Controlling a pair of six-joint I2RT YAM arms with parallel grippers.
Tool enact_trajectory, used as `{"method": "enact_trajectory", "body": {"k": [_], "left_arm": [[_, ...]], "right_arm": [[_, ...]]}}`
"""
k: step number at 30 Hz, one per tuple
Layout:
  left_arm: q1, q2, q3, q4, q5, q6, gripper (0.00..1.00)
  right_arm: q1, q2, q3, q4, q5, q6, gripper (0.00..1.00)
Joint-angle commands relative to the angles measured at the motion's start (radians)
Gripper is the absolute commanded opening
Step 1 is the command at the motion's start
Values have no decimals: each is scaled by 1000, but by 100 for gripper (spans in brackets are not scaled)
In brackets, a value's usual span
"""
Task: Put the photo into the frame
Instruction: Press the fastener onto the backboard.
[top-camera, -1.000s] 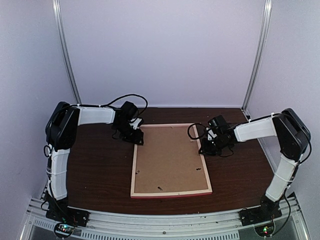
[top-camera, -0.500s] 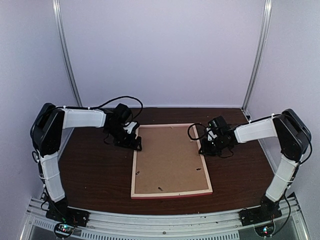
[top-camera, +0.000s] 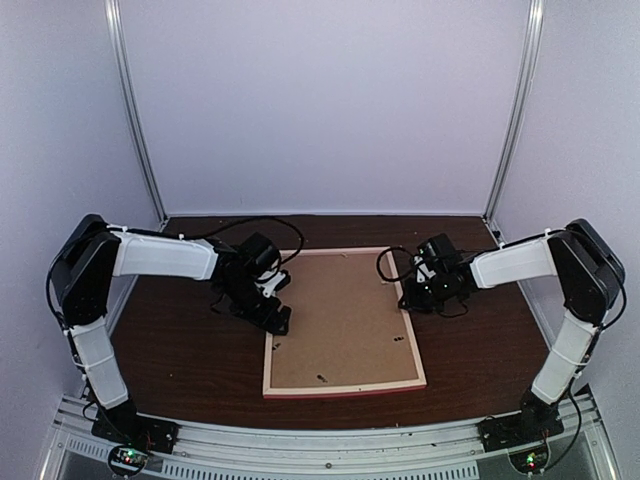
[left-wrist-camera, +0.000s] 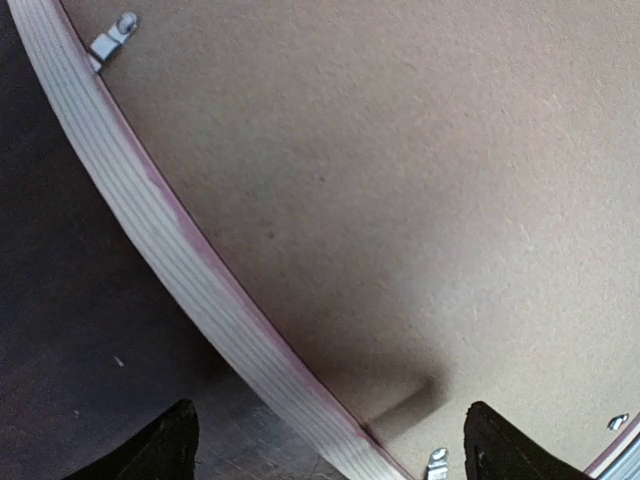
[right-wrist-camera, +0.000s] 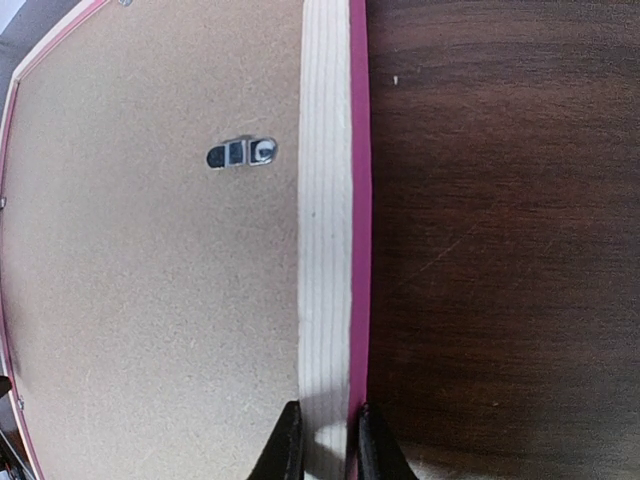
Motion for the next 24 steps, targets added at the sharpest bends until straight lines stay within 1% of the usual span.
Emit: {"method": "enact_trajectory", "body": {"k": [1,8,12,17,24], "left_arm": [[-25,-60,-39,-21,-32,-17,92],[-72,-69,-64,-38,-37,5,90],[-75,-69,-73,-39,-28,6,86],[-74,-62,-81,-39,-14,15,78],[-75,-40,-82,-39,-15,25,65]], "right_arm": [[8,11,-52,-110,22,5,11],[9,12,-63,-101,23,3,11],[10,15,-67,-94,24,3,11],[11,17,-65,-94,24,2,11],[11,22,-64,-94,23,0,11]]}}
